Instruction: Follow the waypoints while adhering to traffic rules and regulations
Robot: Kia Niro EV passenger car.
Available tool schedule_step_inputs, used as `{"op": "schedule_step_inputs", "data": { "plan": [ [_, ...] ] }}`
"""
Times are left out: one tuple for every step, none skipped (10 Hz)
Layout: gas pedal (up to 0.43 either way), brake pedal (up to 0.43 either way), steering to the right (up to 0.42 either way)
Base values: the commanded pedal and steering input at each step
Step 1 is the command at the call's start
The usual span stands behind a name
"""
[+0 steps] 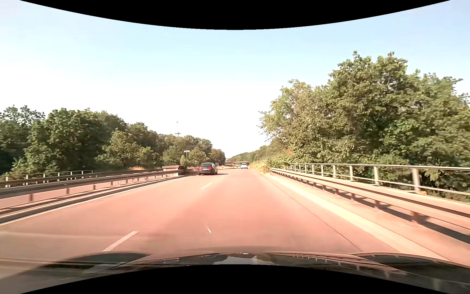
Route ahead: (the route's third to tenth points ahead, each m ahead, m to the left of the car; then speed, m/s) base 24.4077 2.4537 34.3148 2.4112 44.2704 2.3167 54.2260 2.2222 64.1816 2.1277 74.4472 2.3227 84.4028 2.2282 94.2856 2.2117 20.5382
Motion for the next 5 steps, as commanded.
{"op": "schedule_step_inputs", "data": {
  "plan": [
    [0.157,0.000,0.001],
    [0.157,0.000,0.001],
    [0.157,0.000,0.001],
    [0.157,0.000,0.001],
    [0.157,0.000,0.001]
  ]
}}
